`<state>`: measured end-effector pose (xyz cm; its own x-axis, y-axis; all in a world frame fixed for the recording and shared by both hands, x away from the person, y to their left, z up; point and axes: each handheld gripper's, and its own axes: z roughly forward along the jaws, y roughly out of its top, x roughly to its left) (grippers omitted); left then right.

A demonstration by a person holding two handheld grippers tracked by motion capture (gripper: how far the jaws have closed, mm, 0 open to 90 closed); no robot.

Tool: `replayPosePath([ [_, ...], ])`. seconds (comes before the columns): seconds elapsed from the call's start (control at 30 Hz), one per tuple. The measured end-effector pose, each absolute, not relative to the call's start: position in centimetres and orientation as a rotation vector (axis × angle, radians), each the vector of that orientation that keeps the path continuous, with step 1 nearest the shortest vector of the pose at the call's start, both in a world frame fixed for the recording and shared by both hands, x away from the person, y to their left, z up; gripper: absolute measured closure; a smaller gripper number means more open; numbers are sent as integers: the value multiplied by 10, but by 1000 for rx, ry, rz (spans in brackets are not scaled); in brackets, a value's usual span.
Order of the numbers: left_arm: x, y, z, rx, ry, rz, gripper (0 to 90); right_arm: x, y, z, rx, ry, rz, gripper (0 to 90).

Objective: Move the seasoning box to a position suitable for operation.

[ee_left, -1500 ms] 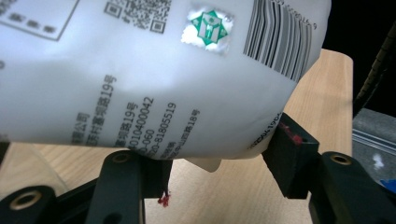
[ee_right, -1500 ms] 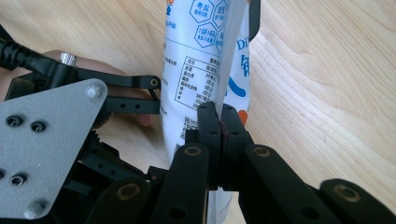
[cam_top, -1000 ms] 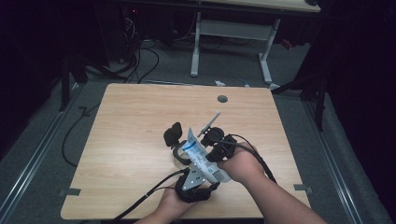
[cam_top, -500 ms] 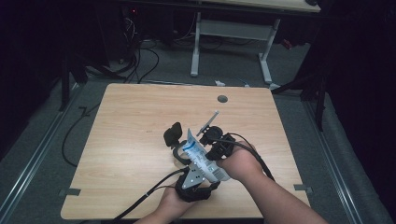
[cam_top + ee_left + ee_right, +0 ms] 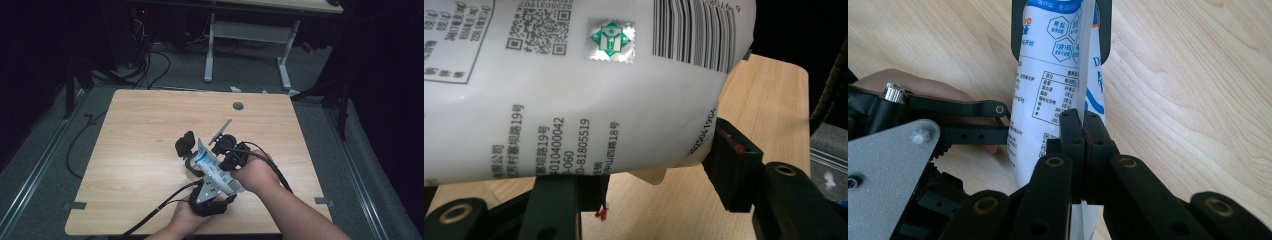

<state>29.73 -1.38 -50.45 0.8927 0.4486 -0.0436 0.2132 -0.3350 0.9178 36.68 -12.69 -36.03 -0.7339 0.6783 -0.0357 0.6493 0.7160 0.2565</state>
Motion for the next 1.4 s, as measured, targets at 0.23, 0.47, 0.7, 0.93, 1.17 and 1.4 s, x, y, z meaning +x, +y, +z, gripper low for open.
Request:
replayPosePath([
  [0.23, 298, -12, -501, 1924, 500, 252, 502, 368, -127, -358, 1088, 2780, 361, 900],
  [0.47, 298, -13, -500, 1933, 499, 253, 501, 370, -126, -360, 1081, 2786, 341, 900],
  [0.7, 299, -11, -497, 1931, 478, 278, 500, 371, -125, -356, 1080, 2781, 341, 900],
  [0.93, 298, -14, -500, 1933, 459, 309, 481, 371, -124, -355, 1097, 2780, 345, 900],
  [1.17, 299, -15, -499, 1929, 471, 313, 505, 372, -124, -355, 1095, 2780, 342, 900],
  [1.4, 298, -16, -495, 1930, 465, 293, 506, 373, -125, -353, 1094, 2786, 338, 900],
])
